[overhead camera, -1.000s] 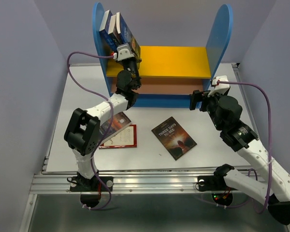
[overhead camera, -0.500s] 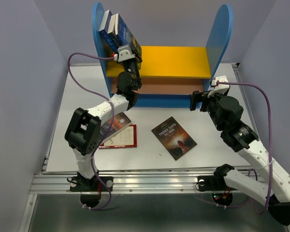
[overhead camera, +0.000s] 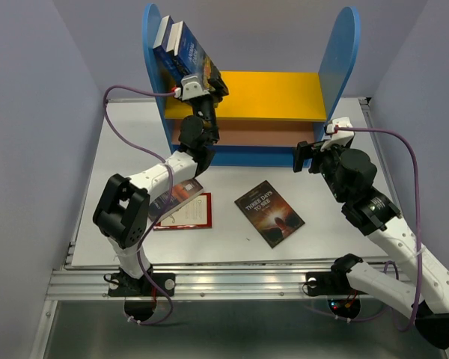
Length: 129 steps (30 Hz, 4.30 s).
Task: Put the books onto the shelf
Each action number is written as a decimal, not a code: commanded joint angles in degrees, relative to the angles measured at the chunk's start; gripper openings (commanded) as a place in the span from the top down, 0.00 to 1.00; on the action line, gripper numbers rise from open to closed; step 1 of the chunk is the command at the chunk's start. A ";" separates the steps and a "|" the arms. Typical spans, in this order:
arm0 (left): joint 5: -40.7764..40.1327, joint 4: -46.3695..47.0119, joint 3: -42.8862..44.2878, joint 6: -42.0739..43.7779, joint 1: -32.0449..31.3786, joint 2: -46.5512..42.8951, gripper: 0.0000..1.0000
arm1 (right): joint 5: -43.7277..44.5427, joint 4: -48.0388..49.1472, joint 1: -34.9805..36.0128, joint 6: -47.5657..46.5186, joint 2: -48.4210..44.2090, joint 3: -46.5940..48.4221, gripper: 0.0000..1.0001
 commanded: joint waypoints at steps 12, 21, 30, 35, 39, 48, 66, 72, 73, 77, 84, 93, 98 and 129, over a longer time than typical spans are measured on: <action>-5.48 -23.40 -0.88 -11.33 1.21 -13.80 0.01 | -1.31 3.49 0.36 -0.36 -2.41 -0.76 0.00; 10.27 -43.27 -5.44 -18.28 1.03 -27.77 0.01 | -2.10 3.49 0.36 -0.19 -3.64 -1.20 0.00; 15.73 -54.62 0.52 -18.81 1.03 -24.80 0.76 | -3.24 3.40 0.36 0.08 -4.17 -1.38 0.00; 10.54 -54.72 3.51 -15.92 1.12 -21.20 0.97 | -3.68 3.40 0.36 0.08 -4.61 -1.46 0.00; 10.71 -56.29 9.30 -13.36 1.91 -16.27 1.00 | -3.77 3.40 0.36 -0.01 -4.61 -1.46 0.00; 8.87 -59.55 16.52 -10.11 3.76 -10.38 1.00 | -2.71 3.23 0.36 -0.36 -4.96 -1.46 0.00; 16.07 -60.69 14.51 -10.55 3.23 -19.43 1.00 | -4.30 3.05 0.36 -0.36 -5.23 -1.29 0.00; 12.91 -69.37 13.89 -13.09 0.60 -25.49 0.13 | -3.94 1.65 0.36 4.29 -5.58 -1.38 0.00; 12.30 -71.04 12.67 -14.14 0.25 -26.54 0.03 | -3.77 0.86 0.36 5.25 -5.67 -1.29 0.00; 9.57 -79.66 7.58 -21.60 -0.55 -32.69 0.01 | -5.34 -3.97 0.36 9.56 -6.45 -1.37 0.00; 11.49 -91.80 -6.66 -34.78 -0.64 -44.73 0.01 | -11.41 -9.25 0.36 15.98 -5.06 -4.80 0.00; 21.43 -97.42 -26.09 -46.74 -0.64 -48.79 0.01 | -15.10 -8.29 0.36 20.20 1.80 -9.99 0.00; 27.39 -91.91 -33.38 -47.90 -0.64 -49.84 0.01 | -14.24 -6.54 0.36 24.50 4.00 -14.64 0.00; 49.47 -54.45 -30.93 -57.56 -14.35 -6.26 0.16 | -26.70 1.55 -5.88 35.05 23.34 -25.10 0.00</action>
